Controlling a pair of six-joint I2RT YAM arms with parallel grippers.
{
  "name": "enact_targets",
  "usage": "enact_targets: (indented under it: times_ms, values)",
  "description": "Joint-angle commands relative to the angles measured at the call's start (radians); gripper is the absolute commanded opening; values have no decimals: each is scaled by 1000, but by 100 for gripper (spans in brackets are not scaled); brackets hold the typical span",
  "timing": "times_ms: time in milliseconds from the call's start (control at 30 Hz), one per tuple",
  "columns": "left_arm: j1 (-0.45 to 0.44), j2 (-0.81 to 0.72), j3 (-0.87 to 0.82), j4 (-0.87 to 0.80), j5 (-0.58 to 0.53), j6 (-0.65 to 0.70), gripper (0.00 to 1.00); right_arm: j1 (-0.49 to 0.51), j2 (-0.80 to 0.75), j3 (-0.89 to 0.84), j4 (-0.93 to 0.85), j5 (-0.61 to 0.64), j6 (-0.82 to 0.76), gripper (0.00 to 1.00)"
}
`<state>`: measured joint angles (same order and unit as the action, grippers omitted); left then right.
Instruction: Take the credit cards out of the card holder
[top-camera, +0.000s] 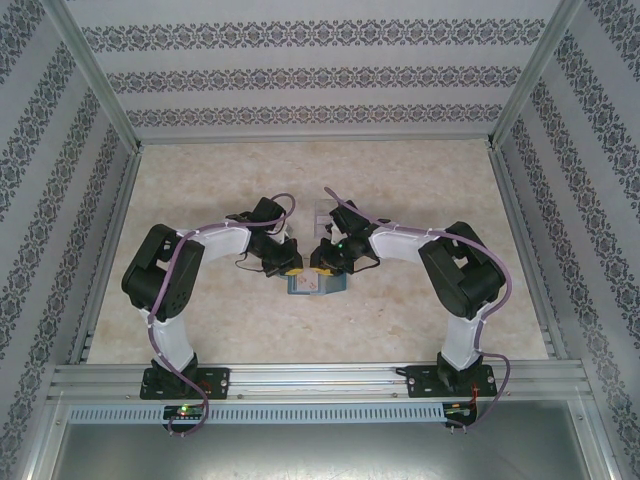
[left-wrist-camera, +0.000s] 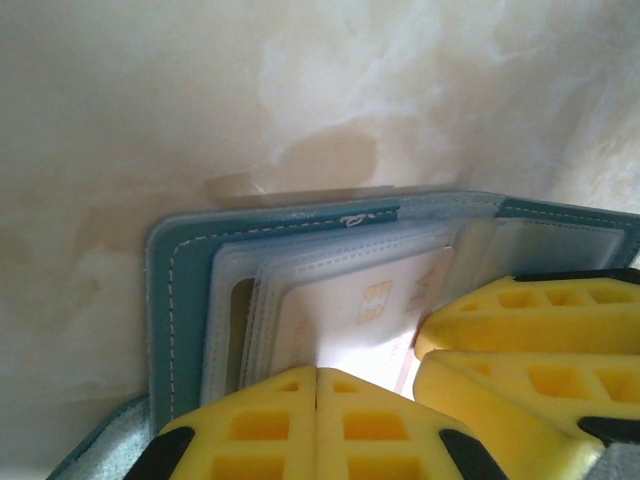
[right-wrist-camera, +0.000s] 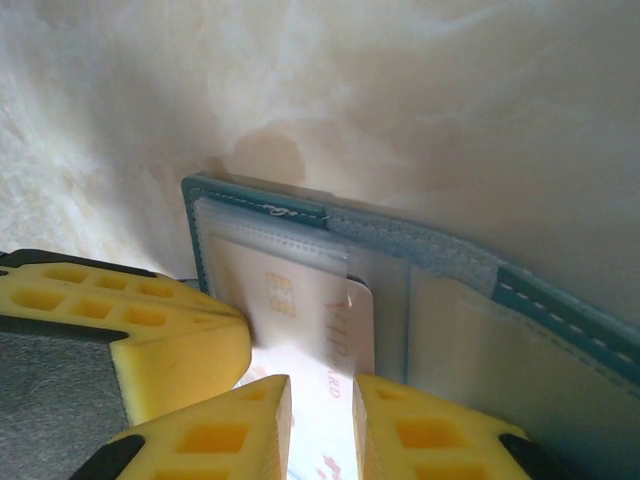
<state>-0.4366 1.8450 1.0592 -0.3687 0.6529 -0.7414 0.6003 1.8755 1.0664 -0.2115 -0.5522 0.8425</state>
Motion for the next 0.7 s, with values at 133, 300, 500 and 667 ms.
enact_targets:
  times_ms: [133, 300, 500, 667]
  values:
    - [1, 17, -8, -4, -11, 14, 5, 13, 10, 19, -23, 13, -5, 29]
    - [1, 15, -6, -18, -22, 22, 5, 13, -6, 24, -64, 49, -25, 30]
    - [1, 15, 1, -30, -31, 23, 5, 13, -22, 23, -74, 64, -31, 31]
    - [1, 12, 6, -41, -38, 27, 5, 13, -34, 20, -81, 75, -31, 30]
